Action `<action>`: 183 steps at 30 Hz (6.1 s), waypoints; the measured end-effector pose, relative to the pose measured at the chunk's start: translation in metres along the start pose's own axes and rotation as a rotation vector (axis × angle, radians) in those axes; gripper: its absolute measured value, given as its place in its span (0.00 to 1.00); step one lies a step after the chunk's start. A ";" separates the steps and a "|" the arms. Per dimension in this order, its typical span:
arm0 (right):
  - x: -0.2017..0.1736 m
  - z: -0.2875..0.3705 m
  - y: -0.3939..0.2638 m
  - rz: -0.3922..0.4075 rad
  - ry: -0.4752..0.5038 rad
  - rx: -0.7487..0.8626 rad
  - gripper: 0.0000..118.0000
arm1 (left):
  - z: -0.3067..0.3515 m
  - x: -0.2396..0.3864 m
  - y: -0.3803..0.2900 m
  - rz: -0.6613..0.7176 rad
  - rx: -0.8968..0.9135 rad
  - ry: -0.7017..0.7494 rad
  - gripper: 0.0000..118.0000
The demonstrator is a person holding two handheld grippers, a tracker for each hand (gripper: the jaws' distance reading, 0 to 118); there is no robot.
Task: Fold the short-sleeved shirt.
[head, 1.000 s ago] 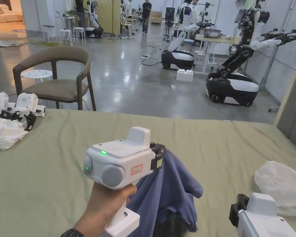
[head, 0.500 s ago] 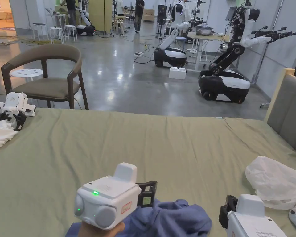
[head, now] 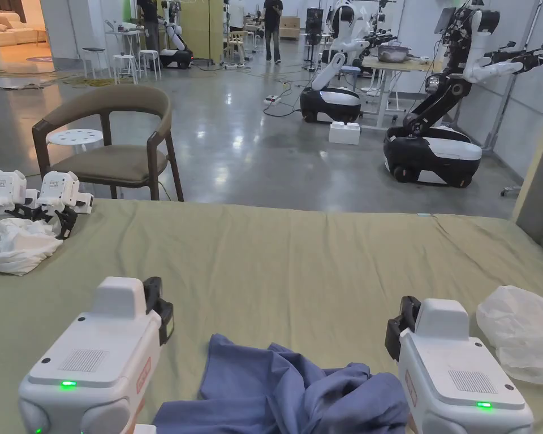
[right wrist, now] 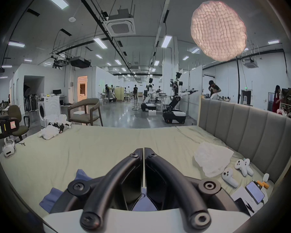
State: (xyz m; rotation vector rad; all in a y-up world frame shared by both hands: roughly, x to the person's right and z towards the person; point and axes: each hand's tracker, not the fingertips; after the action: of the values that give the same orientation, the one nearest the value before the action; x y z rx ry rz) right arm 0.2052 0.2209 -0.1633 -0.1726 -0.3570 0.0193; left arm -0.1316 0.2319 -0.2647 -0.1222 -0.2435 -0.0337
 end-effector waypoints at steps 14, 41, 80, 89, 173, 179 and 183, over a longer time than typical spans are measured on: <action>-0.007 -0.006 -0.014 0.034 0.024 -0.043 0.00 | -0.034 -0.066 -0.097 0.084 -0.646 -0.061 0.00; 0.069 -0.036 -0.106 -0.027 0.008 -0.568 0.38 | -0.042 -0.025 -0.177 0.020 -0.869 -0.094 0.00; 0.085 -0.021 0.043 0.006 0.080 -0.272 0.03 | -0.034 -0.057 0.046 0.015 -0.316 -0.153 0.00; 0.067 -0.047 0.134 0.045 0.061 -0.112 0.03 | -0.073 -0.058 0.137 0.004 -0.199 -0.108 0.00; 0.042 0.068 -0.120 0.027 -0.018 -0.506 0.61 | 0.036 -0.054 -0.148 0.120 -0.688 -0.015 0.58; 0.032 0.053 -0.076 0.010 -0.017 -0.320 0.63 | 0.019 -0.041 -0.111 0.089 -0.521 -0.043 0.60; 0.020 0.044 -0.050 -0.008 -0.001 -0.195 0.63 | 0.008 -0.034 -0.081 0.112 -0.381 -0.032 0.52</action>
State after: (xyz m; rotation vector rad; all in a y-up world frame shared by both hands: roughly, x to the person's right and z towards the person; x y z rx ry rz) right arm 0.2075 0.1797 -0.1069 -0.3643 -0.3603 -0.0237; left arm -0.1702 0.1536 -0.2563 -0.5159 -0.2604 0.0341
